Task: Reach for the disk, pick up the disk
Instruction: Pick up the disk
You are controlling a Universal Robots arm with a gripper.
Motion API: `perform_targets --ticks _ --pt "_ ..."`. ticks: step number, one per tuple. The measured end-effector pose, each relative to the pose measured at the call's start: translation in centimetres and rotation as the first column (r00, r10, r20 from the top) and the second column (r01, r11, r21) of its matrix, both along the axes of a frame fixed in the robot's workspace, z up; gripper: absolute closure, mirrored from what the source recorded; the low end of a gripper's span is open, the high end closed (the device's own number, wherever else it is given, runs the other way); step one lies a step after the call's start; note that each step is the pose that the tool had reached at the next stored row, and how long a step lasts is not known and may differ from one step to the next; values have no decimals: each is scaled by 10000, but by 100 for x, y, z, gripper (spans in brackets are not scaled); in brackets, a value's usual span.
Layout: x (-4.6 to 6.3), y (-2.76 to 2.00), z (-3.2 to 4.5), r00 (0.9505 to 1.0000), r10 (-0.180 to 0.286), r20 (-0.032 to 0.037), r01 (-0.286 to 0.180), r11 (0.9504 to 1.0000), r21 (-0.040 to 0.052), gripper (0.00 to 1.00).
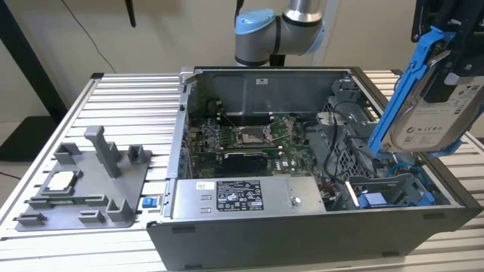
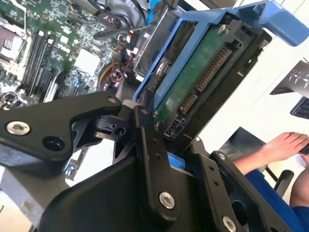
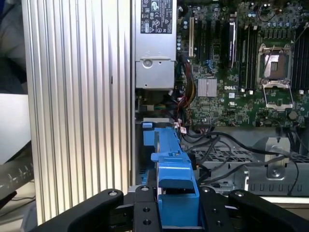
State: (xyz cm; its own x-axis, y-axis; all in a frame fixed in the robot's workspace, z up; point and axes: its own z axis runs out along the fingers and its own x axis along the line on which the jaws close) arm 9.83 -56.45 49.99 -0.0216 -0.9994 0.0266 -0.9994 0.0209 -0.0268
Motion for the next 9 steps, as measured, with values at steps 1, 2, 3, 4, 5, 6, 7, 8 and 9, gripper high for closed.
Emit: perform_targets --ticks 1,2,3,4,5,6,7,8,9 --pt "-1 -12 -6 10000 0 0 0 10000 -1 100" --pt "-4 -22 -14 10000 -1 0 1 10000 -1 100" --pt "-5 -31 -22 10000 -1 0 1 10000 -1 100" --pt "-7 -41 -29 10000 -1 0 1 10000 -3 100" --pt "-11 -50 -37 10000 -2 0 2 10000 -1 100" --pt "-15 -57 -45 10000 -2 0 2 10000 -2 100" --pt "-19 -60 -51 10000 -1 0 1 10000 -2 100" --pt "-24 -60 -55 10000 0 0 0 10000 -4 100" --pt "-30 -61 -61 10000 -1 0 1 10000 -2 100"
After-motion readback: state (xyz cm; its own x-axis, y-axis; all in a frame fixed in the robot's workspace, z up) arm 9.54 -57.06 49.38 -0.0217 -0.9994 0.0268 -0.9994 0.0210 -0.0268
